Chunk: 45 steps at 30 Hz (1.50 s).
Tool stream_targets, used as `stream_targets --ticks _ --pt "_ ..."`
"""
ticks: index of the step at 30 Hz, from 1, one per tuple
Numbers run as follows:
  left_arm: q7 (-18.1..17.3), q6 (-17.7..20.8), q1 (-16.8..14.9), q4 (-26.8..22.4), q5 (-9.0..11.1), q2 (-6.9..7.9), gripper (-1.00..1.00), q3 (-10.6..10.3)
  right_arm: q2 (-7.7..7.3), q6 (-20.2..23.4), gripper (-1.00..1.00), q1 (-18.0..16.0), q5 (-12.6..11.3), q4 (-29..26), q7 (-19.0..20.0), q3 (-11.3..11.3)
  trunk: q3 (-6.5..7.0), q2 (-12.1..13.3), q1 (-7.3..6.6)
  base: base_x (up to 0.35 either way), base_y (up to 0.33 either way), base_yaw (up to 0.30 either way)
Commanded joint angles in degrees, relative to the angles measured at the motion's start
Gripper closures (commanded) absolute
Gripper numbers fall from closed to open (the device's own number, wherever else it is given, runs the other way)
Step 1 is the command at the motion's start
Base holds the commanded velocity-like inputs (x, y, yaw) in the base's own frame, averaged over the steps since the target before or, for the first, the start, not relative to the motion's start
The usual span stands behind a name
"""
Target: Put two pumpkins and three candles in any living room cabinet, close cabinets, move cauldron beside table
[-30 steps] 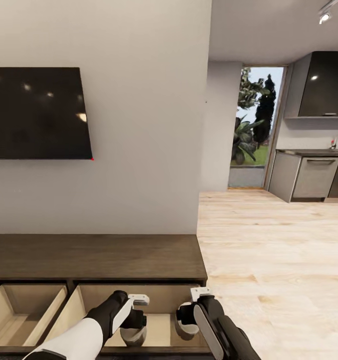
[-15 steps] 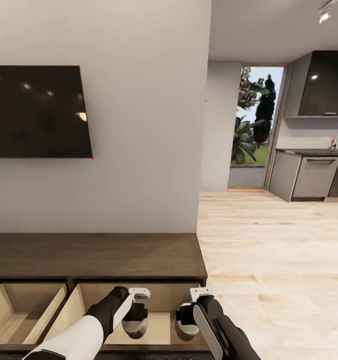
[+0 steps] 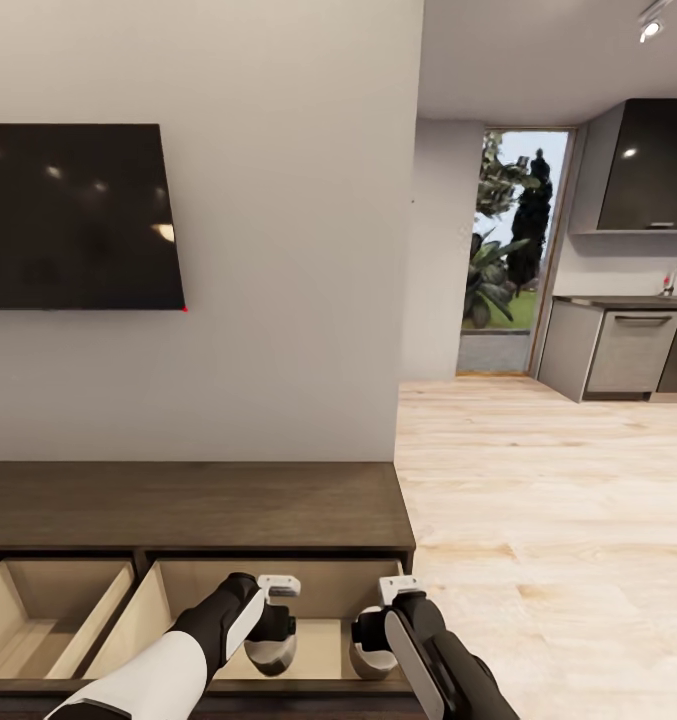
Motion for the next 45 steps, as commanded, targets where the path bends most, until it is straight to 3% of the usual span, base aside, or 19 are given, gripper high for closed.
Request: stream_targets --ticks 1,6,12,21,24,32,38,45 --pt "0.47 0.11 -0.02 -0.11 0.59 0.04 1.00 -0.41 -0.03 0.04 1.00 0.00 -1.27 0.21 -0.58 0.12 -0.08 -0.03 -0.01 0.000 0.000 0.000" --pt "0.50 -0.20 -0.02 -0.10 0.59 0.06 1.00 -0.42 -0.06 -0.36 1.00 0.00 -1.27 0.37 -0.47 0.12 -0.08 -0.03 -0.01 0.000 0.000 0.000" --pt "0.53 -0.26 -0.02 -0.10 0.58 0.07 1.00 -0.45 -0.02 -1.43 1.00 0.00 -1.27 0.41 -0.47 0.12 -1.16 -2.43 1.31 0.000 0.000 0.000" --pt "0.52 -0.27 -0.02 -0.10 0.57 0.07 1.00 -0.47 0.01 -1.73 1.00 0.00 -1.27 0.41 -0.42 0.18 -1.16 -2.43 1.31 0.000 0.000 0.000" --pt "0.53 -0.27 -0.02 -0.10 0.57 0.07 1.00 -0.46 0.01 -1.73 1.00 0.00 -1.27 0.41 -0.43 0.20 -1.69 -3.63 1.97 0.000 0.000 0.000" --pt "0.47 -0.27 -0.02 -0.10 0.52 0.07 1.00 -0.49 0.02 -1.89 1.00 0.00 -1.29 0.41 -0.44 0.21 -1.69 -3.63 1.97 0.000 0.000 0.000" --pt "0.45 -0.27 -0.02 -0.10 0.55 0.07 1.00 -0.50 0.01 -5.65 1.00 0.00 -1.30 0.54 -0.63 0.29 -1.69 -3.63 1.97 0.000 0.000 0.000" --pt "0.45 -0.29 -0.02 -0.10 0.59 0.07 1.00 -0.50 0.08 -6.26 1.00 0.00 -1.27 0.91 -0.66 0.38 -1.69 -3.63 1.97 0.000 0.000 0.000"
